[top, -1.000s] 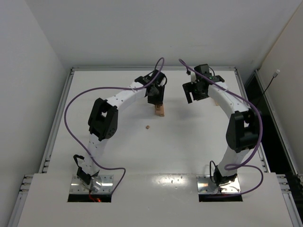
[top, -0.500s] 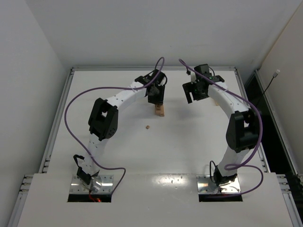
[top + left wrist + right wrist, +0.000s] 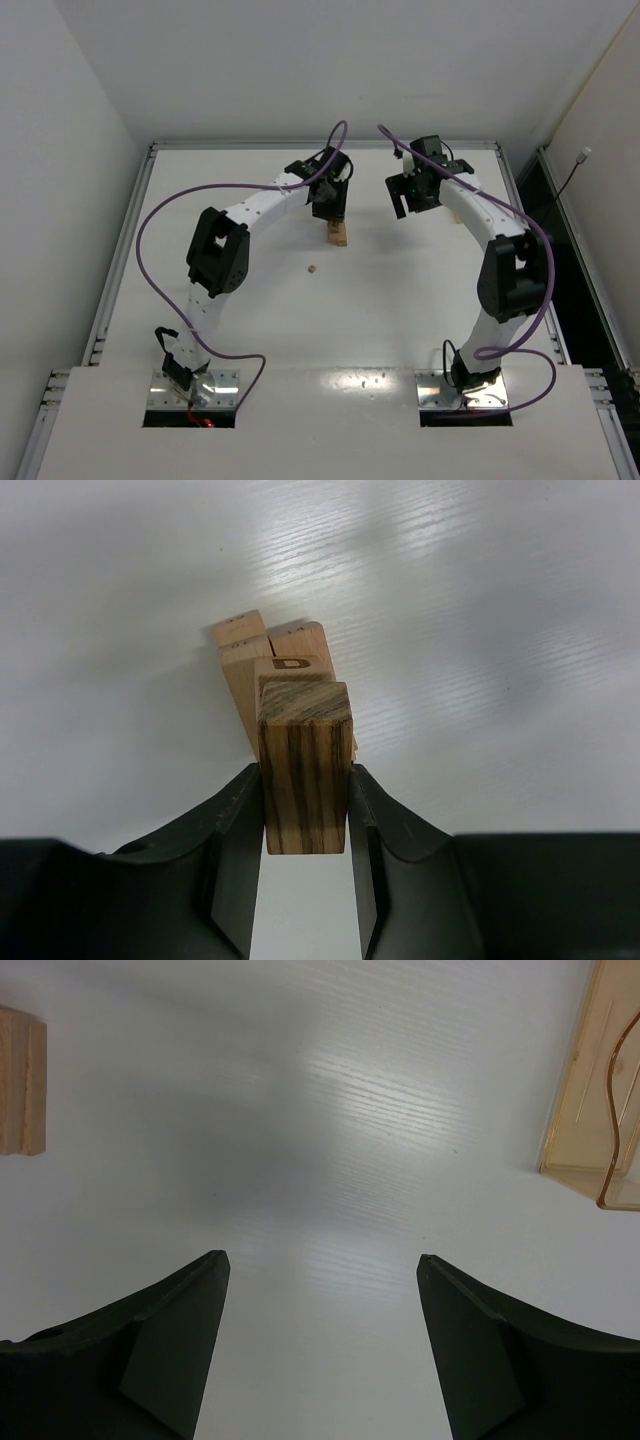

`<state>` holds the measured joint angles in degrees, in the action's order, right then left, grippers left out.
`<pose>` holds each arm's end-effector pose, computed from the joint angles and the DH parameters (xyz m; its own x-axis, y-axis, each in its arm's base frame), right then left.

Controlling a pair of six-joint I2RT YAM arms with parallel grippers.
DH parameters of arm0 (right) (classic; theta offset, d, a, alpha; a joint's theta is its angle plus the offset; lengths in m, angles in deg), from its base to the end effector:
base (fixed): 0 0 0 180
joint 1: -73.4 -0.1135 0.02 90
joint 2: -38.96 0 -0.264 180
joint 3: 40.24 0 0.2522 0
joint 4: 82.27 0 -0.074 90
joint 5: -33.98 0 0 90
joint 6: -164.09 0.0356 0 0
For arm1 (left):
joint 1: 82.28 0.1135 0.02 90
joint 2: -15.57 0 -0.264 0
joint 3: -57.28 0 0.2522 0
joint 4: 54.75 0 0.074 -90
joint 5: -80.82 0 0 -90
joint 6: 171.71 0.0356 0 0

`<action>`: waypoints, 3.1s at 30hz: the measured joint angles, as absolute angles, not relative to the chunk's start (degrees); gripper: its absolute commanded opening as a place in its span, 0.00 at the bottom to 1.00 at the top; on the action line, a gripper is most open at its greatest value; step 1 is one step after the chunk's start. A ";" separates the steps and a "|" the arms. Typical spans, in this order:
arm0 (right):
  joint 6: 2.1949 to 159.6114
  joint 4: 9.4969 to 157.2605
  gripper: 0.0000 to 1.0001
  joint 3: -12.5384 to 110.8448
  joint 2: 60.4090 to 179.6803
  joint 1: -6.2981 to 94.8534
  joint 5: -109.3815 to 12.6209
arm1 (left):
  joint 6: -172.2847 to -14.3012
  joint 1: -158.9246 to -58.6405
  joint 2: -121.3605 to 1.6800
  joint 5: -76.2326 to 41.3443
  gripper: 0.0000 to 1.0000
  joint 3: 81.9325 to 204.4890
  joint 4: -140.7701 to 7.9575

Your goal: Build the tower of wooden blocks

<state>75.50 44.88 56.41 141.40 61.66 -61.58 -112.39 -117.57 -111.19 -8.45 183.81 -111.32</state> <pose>0.3774 0.0749 0.2524 -0.8396 -0.1495 -0.5223 -0.1325 0.9887 -0.0699 0.4004 -0.2828 0.2323 -0.8792 -0.0028 -0.4764 0.1434 0.9521 -0.2702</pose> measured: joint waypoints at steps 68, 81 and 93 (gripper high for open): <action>69.25 64.66 0.41 50.23 151.43 31.67 -44.56 | -105.29 -76.55 -84.00 -13.59 0.85 152.16 -107.08; 71.41 62.39 0.41 57.05 156.94 30.86 -49.93 | -105.26 -76.55 -84.75 -15.16 0.85 152.21 -106.95; 71.50 60.20 0.41 57.11 157.24 29.70 -51.60 | -105.29 -76.55 -85.86 -16.49 0.85 152.29 -106.92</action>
<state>71.50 60.20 57.11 157.24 29.70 -51.60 -105.29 -76.55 -85.86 -16.49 152.29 -106.92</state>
